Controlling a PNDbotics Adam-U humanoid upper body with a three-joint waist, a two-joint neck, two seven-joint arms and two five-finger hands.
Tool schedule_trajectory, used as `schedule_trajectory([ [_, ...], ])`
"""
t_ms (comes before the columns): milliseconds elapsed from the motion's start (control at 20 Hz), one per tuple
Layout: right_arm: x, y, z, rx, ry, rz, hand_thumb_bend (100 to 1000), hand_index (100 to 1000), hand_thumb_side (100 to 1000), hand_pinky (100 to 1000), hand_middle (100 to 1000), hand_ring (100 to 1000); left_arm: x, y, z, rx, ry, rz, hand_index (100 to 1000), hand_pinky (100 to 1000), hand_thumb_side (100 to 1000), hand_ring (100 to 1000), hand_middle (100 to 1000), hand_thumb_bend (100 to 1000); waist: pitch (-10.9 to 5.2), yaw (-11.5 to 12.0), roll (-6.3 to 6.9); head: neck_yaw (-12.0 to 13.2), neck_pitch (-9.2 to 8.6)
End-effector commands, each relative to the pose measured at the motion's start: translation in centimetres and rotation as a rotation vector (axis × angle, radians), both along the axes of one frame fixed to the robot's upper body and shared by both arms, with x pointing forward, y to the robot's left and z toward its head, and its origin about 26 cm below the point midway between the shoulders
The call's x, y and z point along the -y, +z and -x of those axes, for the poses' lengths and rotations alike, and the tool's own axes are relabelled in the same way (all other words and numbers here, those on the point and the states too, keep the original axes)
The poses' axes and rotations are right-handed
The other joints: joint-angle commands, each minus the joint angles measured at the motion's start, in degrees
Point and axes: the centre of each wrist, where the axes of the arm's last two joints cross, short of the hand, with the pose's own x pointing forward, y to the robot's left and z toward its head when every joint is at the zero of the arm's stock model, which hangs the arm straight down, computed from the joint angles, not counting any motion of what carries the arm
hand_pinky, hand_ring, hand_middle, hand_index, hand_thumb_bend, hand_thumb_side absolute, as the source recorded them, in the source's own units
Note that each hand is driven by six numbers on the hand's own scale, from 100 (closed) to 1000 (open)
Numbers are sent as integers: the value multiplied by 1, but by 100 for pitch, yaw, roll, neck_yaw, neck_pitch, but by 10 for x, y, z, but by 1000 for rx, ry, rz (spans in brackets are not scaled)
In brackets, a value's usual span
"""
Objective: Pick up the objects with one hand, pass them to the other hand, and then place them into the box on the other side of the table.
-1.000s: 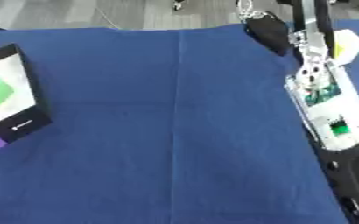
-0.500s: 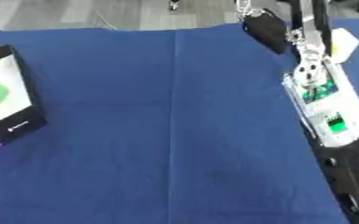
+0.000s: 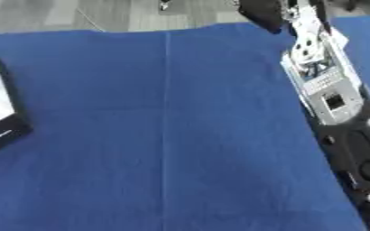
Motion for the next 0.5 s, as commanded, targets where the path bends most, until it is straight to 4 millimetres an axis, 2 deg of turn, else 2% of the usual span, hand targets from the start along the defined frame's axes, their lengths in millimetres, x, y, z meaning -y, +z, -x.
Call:
schedule_trajectory([
  [50, 15, 16, -5, -5, -58, 60, 283, 838, 418, 846, 819, 892, 12, 15, 10, 95, -45, 34, 774, 728, 491, 643, 661, 637, -73, -4, -77, -146, -41],
  [150, 23, 20, -10, -33, -82, 87, 288, 840, 423, 848, 824, 897, 20, 15, 13, 116, -70, 66, 773, 728, 491, 642, 661, 636, -74, -8, -87, -234, -47],
  [200, 27, 22, -13, -50, -95, 100, 250, 842, 430, 851, 828, 900, 22, 15, 15, 123, -81, 81, 773, 728, 490, 642, 660, 637, -76, -11, -92, -282, -50],
  [250, 32, 23, -15, -67, -105, 111, 295, 844, 435, 852, 831, 902, 24, 15, 17, 129, -91, 94, 773, 729, 490, 642, 660, 637, -79, -14, -95, -316, -52],
  [500, 60, 32, -25, -135, -168, 169, 323, 850, 432, 860, 842, 905, 27, 13, 19, 130, -105, 122, 771, 730, 489, 641, 657, 636, -99, -42, -124, -467, -63],
])
